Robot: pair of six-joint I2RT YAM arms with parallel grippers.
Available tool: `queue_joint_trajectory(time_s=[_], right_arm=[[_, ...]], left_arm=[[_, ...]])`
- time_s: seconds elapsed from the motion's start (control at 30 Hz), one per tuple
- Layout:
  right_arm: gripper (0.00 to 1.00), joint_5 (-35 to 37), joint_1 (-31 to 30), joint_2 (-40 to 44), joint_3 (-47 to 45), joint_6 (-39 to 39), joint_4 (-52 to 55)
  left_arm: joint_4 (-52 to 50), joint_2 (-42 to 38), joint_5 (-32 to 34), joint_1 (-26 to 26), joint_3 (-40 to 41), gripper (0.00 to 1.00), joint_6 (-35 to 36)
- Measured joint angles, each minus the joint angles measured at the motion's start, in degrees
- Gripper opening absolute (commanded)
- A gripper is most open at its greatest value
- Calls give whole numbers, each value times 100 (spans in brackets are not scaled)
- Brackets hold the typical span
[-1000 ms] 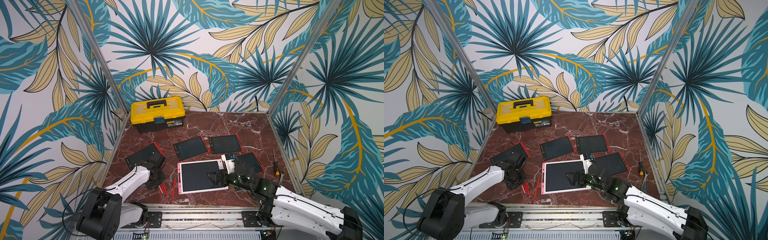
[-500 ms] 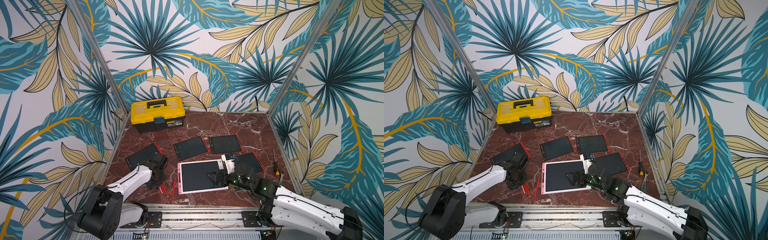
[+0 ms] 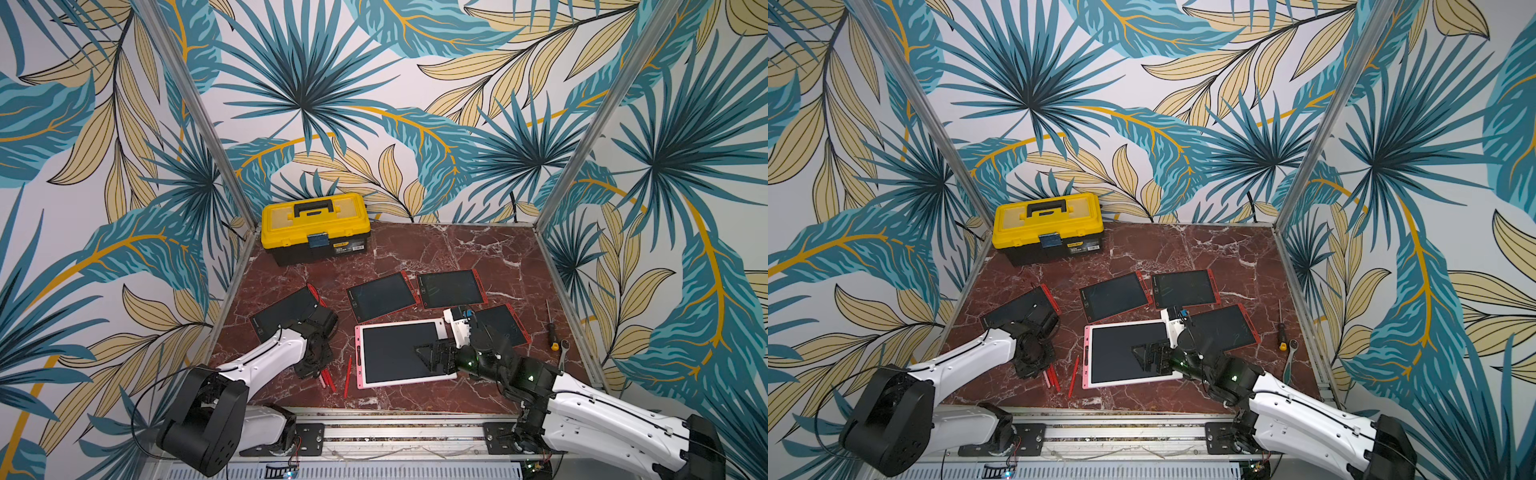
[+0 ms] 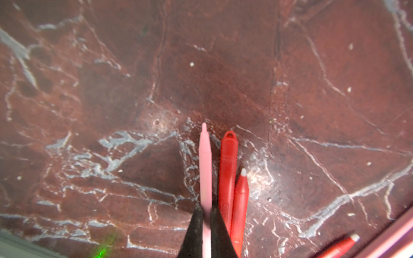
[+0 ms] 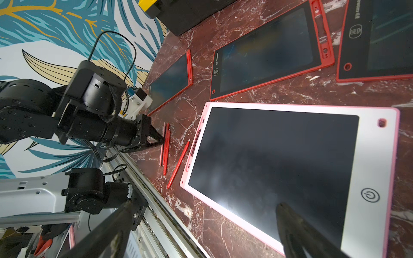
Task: Place the stylus back onto the writing tablet
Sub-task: Pick up the stylus from the center of the board.
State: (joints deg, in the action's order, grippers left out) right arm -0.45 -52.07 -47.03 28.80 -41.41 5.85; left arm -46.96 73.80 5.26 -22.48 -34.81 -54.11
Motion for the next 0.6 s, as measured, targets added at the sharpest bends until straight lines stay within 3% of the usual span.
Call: queue_joint_trajectory(time_s=[0.6], right_arm=[[99,0,0,-2,2,2,0]], left_arm=[[-68,-17,55,-35,-24,6,-39]])
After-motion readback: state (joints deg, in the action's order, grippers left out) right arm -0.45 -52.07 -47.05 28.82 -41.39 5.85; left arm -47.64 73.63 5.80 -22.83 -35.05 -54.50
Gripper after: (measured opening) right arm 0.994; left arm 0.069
